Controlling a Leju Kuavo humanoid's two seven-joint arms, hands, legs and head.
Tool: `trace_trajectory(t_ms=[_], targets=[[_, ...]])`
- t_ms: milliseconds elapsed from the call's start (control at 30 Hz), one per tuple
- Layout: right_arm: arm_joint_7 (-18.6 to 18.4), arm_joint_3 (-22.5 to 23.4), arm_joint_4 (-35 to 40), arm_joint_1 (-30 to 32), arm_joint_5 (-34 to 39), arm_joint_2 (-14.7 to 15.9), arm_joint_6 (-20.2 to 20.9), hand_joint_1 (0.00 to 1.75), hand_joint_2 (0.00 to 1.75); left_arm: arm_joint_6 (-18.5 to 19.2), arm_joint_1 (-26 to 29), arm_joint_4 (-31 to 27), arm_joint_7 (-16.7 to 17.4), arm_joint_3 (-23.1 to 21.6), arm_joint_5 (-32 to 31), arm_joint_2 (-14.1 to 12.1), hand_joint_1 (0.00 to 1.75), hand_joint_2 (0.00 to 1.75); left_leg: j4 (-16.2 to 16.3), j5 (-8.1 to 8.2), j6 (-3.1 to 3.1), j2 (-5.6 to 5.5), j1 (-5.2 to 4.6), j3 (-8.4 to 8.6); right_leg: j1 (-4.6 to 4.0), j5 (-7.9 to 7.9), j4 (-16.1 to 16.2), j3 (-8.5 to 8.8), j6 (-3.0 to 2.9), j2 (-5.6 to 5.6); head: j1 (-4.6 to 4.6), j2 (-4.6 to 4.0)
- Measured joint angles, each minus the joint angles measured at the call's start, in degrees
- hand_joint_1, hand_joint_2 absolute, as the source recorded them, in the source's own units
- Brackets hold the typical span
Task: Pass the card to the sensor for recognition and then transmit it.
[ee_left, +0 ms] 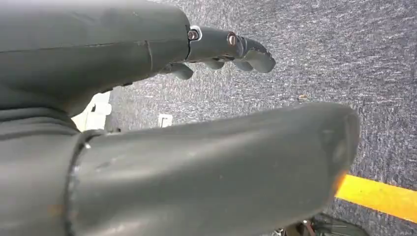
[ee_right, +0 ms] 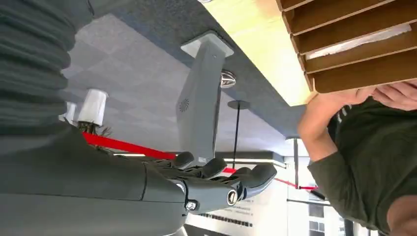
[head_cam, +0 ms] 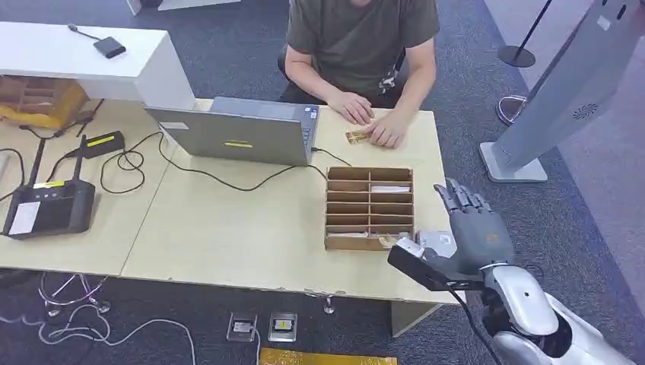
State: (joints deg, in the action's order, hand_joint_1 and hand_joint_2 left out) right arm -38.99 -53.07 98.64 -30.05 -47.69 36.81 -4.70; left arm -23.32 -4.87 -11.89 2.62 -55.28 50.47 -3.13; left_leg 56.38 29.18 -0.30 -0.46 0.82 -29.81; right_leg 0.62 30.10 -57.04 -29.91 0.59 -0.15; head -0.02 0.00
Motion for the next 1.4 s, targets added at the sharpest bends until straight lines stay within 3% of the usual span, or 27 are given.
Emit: trace_trajectory(t_ms=[367,767,1400], targets=[[-0.04,-1.11,-0.15,6.17,-10.62,-2.54,-4.85,0.0,1.75,-0.2,-0.05,0.0,-0.61,-0.96,0.04,-0.04,0.0,0.0,0.0,0.0,0.0,0.01,0.0,-0.01,0.0,0.0,0.0,0.0,0.0,-0.01,0.02,0.0],[0.09,-0.98,-0.96,8.21,-12.46,-4.98,-5.33,0.0,1.75,-0.24,-0.11,0.0,-0.72,-1.16,0.53,-0.04,0.0,0.0,0.0,0.0,0.0,0.01,0.0,0.0,0.0,0.0,0.0,0.0,0.0,0.01,0.02,0.0],[2.23,3.37,-8.31,15.09,-21.33,-14.43,-10.16,0.0,1.75,-0.92,-0.15,-0.02,-1.25,-1.46,1.6,-0.04,0.0,0.0,0.0,0.0,0.0,0.01,0.01,0.0,-0.01,0.03,-0.01,0.0,-0.03,0.01,0.02,0.0]])
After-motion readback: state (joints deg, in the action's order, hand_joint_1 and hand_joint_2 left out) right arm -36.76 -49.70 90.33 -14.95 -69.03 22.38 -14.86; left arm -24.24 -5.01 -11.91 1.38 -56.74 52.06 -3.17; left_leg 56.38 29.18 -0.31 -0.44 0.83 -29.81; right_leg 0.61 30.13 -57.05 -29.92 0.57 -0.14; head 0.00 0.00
